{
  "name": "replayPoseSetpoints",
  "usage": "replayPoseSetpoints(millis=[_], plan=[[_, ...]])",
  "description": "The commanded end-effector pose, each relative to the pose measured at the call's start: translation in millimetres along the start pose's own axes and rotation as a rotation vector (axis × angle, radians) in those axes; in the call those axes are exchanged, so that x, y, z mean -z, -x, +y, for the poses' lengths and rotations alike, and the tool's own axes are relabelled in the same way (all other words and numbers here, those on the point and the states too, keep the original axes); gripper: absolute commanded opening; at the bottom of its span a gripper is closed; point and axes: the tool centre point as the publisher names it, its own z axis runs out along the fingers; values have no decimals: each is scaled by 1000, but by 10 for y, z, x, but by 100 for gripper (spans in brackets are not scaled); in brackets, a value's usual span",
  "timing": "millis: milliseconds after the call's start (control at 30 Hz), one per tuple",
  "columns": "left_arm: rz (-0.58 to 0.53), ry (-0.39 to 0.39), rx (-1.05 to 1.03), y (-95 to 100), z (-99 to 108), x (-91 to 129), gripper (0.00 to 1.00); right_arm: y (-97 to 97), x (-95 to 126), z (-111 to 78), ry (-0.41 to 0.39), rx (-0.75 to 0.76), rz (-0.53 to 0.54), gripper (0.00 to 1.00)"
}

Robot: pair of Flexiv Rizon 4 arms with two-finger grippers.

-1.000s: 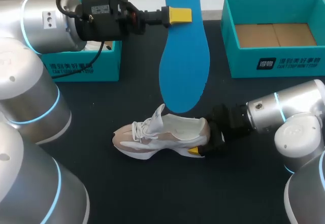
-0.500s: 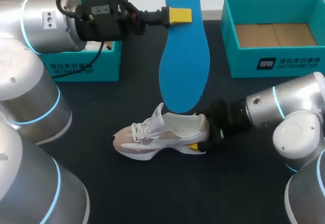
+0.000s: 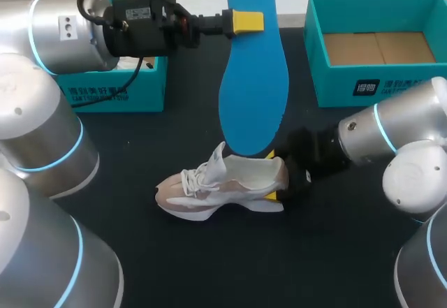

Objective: Take the shoe out of the shoebox, open the shoe tongue, remove and reinsert the insole, then place the shoe into the shoebox

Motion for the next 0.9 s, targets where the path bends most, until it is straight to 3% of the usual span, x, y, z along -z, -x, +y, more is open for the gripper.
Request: replayPoseSetpoints(millis=[33, 433, 533, 667, 900], plan=[[0, -1, 0, 3, 13, 0, 0, -41, 186, 68, -154, 5, 12, 100], [0, -1, 0, 3, 13, 0, 0, -143, 459, 151, -372, 13, -48, 100], [0, -1, 0, 3, 13, 0, 0, -153, 481, 139, -481, -11, -84, 100], [0, -1, 0, 3, 13, 0, 0, -175, 502, 177, -566, -12, -109, 100], [0, -1, 0, 3, 13, 0, 0, -135, 595, 206, -609, -34, -70, 100]])
